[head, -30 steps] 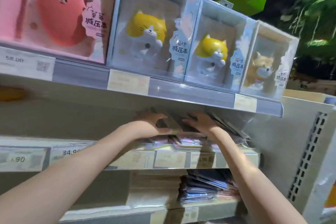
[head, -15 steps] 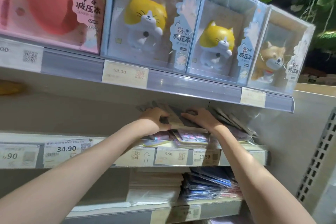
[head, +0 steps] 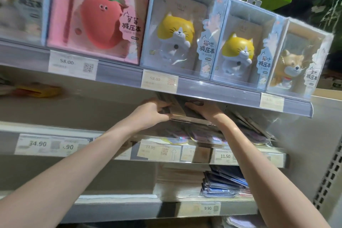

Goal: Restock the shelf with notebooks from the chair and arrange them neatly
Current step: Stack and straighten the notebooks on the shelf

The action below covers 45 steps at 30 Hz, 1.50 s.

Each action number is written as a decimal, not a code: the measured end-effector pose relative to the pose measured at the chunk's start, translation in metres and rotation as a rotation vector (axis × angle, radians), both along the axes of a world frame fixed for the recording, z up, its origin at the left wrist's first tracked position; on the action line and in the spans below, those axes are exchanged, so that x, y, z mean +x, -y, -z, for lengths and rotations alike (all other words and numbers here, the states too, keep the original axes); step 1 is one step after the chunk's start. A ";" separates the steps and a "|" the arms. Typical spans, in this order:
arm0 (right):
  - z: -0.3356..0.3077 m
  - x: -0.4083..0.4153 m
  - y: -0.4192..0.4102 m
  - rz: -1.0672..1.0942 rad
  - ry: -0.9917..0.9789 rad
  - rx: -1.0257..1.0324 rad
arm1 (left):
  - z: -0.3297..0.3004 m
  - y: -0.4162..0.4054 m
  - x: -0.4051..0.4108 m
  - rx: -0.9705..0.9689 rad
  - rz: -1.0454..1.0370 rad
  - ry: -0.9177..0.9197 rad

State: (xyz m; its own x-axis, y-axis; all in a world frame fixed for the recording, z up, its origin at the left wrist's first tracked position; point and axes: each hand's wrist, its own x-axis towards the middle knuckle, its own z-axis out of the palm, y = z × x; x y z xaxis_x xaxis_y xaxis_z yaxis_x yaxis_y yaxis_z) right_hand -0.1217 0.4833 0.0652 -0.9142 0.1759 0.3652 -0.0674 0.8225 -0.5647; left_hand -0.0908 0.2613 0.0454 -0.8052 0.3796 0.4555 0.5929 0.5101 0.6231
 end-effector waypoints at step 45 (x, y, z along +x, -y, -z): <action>0.242 0.273 0.323 -0.029 -0.129 -0.077 | 0.236 0.315 0.249 -0.139 0.041 0.145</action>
